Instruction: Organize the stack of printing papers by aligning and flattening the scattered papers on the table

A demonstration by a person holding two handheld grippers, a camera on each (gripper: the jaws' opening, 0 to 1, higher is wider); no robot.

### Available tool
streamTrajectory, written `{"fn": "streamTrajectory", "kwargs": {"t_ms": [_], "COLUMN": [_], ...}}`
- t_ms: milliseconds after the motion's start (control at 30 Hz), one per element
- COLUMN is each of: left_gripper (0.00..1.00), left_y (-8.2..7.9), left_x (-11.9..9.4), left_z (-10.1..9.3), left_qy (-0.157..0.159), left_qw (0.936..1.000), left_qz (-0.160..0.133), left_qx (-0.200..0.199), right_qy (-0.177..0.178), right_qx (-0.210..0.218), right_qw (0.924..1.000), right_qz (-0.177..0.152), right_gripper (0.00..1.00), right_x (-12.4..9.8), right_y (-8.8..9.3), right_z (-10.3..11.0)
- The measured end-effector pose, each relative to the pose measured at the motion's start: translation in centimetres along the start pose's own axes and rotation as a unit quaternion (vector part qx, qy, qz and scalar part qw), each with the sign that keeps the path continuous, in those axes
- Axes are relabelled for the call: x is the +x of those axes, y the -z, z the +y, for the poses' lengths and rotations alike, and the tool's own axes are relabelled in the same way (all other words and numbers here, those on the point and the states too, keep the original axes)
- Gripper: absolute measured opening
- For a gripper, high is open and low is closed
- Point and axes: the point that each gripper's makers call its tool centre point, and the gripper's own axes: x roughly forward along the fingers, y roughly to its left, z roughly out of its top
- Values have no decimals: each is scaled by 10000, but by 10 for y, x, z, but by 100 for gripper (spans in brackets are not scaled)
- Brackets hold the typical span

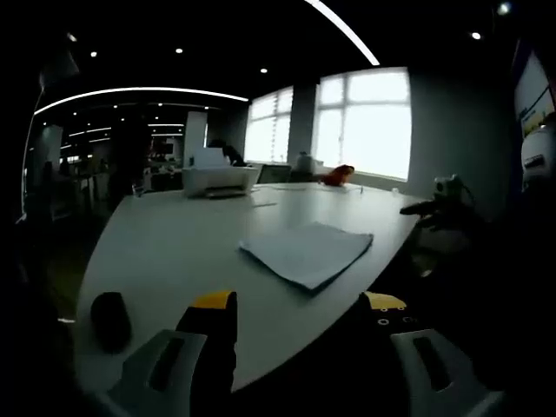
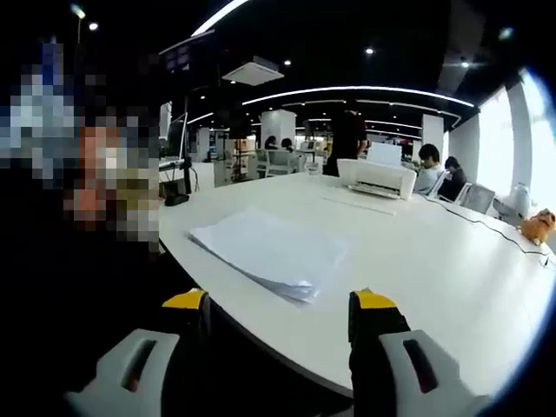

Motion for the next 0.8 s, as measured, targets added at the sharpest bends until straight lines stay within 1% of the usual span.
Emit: {"fn": "streamTrajectory", "kwargs": {"t_ms": [133,233,367,433,533,633,800], "left_gripper": [61,62,63,63,63,63,63], "left_y": [0,0,4,11,15,16,14], "left_x": [0,1,3,5,5,5,5], "left_z": [-1,-1,-5,-6,-6,-6,-9], "left_qy": [-17,-9,55,93,96,71,88], "left_qw": [10000,10000,10000,9999,9998,9998,9998], "left_qz": [10,-6,26,96,151,158,160], "left_qx": [23,19,39,21,19,15,68], "right_qy": [-2,26,2,-66,-121,-176,-245], "right_qx": [-9,-28,-20,-28,-26,-15,68], "right_qw": [10000,9999,9999,9998,9996,9994,9991], "right_qz": [16,117,162,207,272,304,338], "right_gripper": [63,62,61,59,55,54,47], "right_x": [0,1,2,2,3,4,5], "right_y": [1,6,10,14,18,21,24], "right_z": [0,-1,1,5,7,9,11]}}
